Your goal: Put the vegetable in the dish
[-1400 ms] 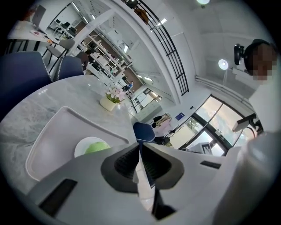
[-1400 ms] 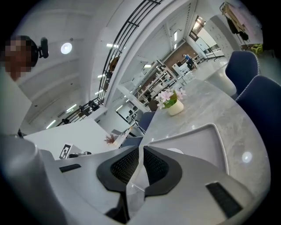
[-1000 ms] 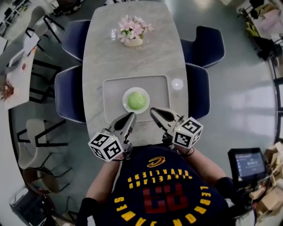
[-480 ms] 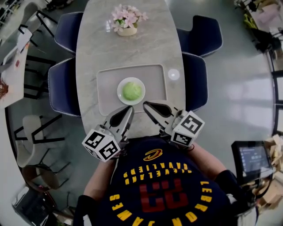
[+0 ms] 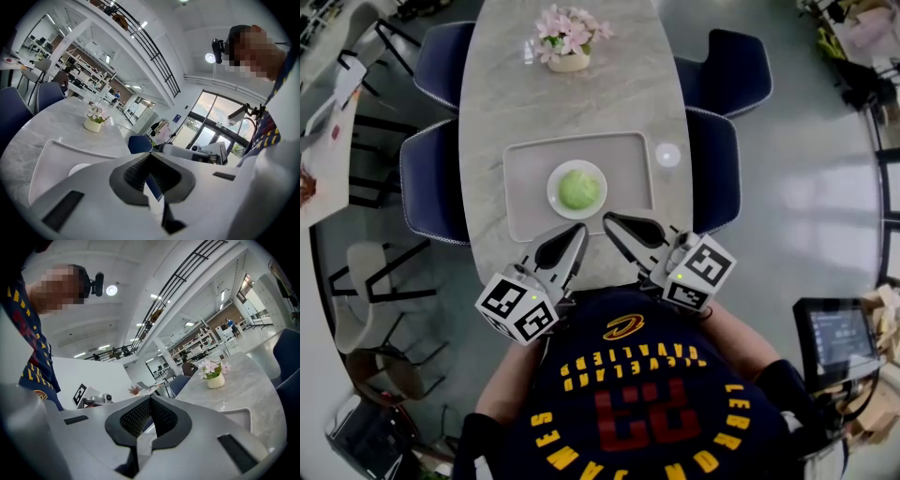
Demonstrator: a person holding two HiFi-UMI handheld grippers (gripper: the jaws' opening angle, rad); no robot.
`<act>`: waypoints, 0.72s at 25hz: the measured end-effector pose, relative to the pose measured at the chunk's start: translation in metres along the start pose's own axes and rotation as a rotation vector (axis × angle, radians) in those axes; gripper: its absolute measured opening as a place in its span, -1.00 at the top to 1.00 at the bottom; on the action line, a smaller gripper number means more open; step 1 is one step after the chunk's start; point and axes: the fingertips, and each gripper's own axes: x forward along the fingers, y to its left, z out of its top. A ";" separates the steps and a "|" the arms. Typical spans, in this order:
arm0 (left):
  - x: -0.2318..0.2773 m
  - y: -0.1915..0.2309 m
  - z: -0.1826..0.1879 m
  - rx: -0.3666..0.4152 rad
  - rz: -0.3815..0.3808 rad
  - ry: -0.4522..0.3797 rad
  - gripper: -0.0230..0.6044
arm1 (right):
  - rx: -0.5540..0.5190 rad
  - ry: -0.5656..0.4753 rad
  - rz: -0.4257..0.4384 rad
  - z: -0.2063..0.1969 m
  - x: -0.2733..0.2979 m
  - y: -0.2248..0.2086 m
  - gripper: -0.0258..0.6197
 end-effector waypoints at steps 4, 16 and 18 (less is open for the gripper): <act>0.000 0.001 -0.001 -0.002 0.005 0.002 0.93 | 0.006 -0.005 -0.002 0.000 0.000 0.000 0.90; 0.000 0.004 -0.003 -0.001 0.016 0.005 0.93 | 0.004 -0.007 -0.007 0.000 -0.001 -0.001 0.90; 0.001 0.004 -0.003 -0.002 0.017 0.005 0.93 | 0.002 -0.008 -0.007 0.000 -0.001 -0.001 0.90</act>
